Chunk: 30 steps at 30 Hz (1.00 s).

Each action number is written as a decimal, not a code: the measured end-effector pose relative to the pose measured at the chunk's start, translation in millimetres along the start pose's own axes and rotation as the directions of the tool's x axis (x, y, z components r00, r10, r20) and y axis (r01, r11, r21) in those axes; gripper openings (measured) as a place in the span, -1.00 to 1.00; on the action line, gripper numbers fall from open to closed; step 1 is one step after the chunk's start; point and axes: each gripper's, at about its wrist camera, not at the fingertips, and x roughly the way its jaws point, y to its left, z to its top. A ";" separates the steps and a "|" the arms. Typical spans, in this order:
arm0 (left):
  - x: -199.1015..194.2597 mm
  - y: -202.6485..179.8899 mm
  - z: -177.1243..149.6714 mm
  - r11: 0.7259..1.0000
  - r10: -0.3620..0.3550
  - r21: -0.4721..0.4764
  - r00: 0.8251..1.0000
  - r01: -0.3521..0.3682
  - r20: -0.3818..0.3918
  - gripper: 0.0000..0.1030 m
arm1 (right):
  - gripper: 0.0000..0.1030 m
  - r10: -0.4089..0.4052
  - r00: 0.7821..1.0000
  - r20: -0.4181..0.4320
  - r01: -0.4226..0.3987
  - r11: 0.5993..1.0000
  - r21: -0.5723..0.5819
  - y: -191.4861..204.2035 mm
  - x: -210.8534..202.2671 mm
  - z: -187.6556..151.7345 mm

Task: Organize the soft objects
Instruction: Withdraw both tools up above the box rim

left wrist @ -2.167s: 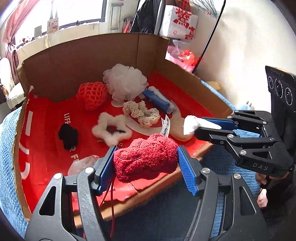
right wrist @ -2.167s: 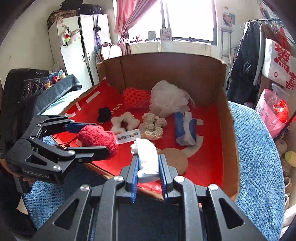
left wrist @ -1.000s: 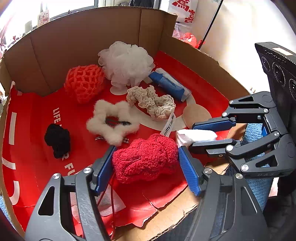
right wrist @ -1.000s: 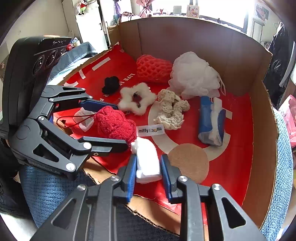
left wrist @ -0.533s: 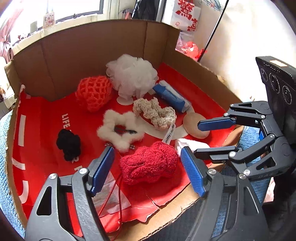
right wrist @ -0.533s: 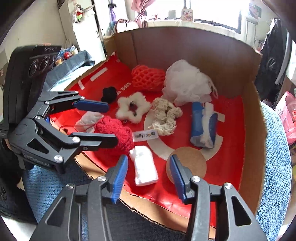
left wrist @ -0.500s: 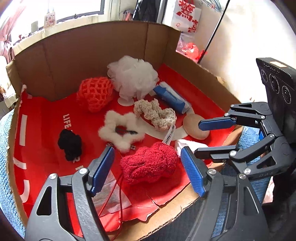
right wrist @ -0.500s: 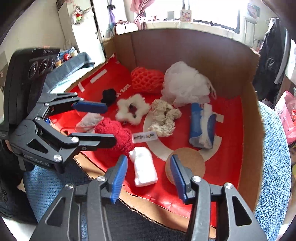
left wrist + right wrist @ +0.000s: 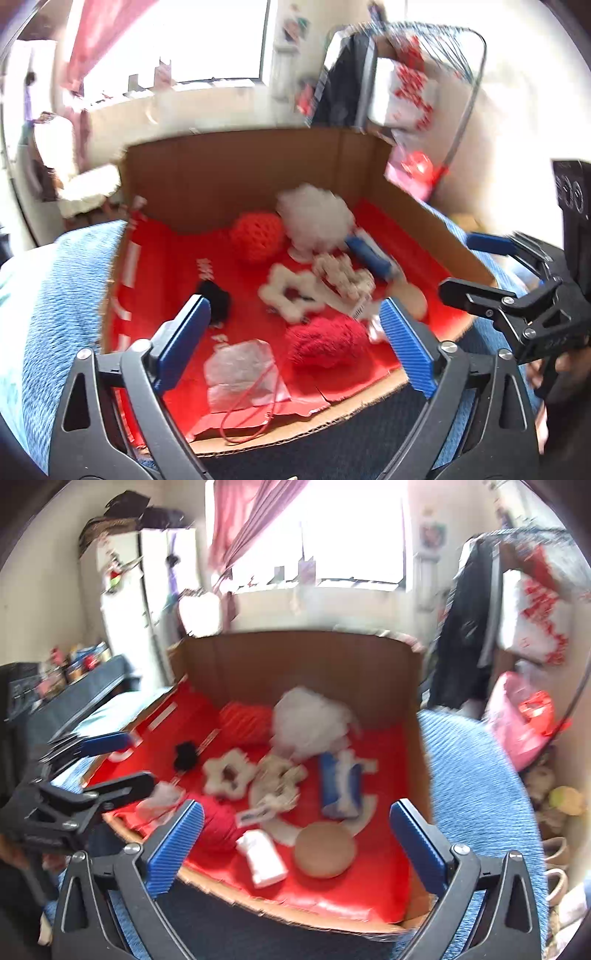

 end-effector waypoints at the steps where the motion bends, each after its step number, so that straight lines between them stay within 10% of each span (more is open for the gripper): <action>1: -4.1 0.9 -1.4 1.000 0.028 -0.010 0.999 -0.028 0.027 0.93 | 1.00 -0.030 0.999 0.020 0.029 1.000 0.005 1.1 -1.7 -1.1; 13: 2.9 0.9 -26.2 0.977 0.212 -0.044 0.965 -0.208 0.157 1.00 | 1.00 -0.184 0.977 0.109 0.180 0.983 0.044 5.0 19.7 -27.9; 30: 22.4 9.1 -35.5 0.971 0.235 -0.072 0.969 -0.230 0.076 1.00 | 1.00 -0.195 0.979 0.062 0.193 0.980 0.047 4.6 36.0 -33.5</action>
